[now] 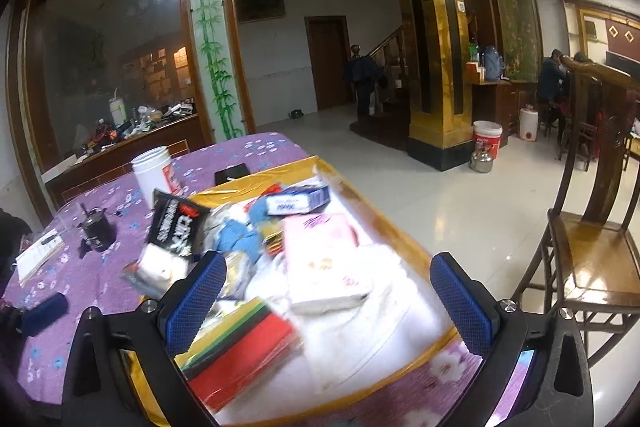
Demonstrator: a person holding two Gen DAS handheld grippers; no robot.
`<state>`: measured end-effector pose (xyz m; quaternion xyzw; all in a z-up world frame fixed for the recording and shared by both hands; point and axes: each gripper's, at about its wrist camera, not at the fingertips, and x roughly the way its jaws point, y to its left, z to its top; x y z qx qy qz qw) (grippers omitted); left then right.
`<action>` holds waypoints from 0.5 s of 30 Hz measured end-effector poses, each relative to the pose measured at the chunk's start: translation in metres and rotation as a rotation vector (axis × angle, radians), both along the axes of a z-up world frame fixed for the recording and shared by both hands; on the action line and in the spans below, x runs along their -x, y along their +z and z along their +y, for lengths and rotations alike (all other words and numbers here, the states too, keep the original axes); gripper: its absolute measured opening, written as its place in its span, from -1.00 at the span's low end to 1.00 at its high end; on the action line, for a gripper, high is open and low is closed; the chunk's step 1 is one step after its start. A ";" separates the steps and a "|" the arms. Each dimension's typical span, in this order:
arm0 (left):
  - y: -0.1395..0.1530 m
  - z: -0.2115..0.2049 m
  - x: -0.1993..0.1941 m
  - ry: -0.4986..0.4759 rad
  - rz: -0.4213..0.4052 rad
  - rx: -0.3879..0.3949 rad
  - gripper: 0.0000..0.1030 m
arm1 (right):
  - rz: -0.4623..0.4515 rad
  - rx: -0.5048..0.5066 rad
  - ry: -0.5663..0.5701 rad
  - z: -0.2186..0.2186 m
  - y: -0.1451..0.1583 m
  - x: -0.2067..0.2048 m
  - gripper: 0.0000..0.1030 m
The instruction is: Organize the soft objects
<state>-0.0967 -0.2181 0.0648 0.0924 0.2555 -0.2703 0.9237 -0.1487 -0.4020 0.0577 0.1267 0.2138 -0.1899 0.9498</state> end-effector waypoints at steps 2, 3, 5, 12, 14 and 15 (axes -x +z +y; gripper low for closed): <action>0.003 0.004 0.003 -0.012 -0.016 0.025 0.66 | -0.027 0.021 -0.008 0.009 0.002 0.006 1.00; 0.005 0.005 0.005 -0.004 -0.039 0.025 0.67 | -0.037 0.029 -0.007 0.012 0.003 0.008 1.00; 0.007 0.004 0.007 0.028 -0.080 0.001 0.70 | -0.049 0.038 -0.008 0.018 0.005 0.010 1.00; 0.006 0.004 -0.005 0.107 -0.084 -0.042 0.70 | -0.109 0.050 -0.044 0.023 0.008 0.024 1.00; 0.005 0.003 -0.006 0.140 -0.095 -0.064 0.70 | -0.108 0.046 -0.043 0.023 0.007 0.024 1.00; 0.005 0.003 -0.007 0.148 -0.098 -0.069 0.70 | -0.106 0.047 -0.046 0.023 0.007 0.024 1.00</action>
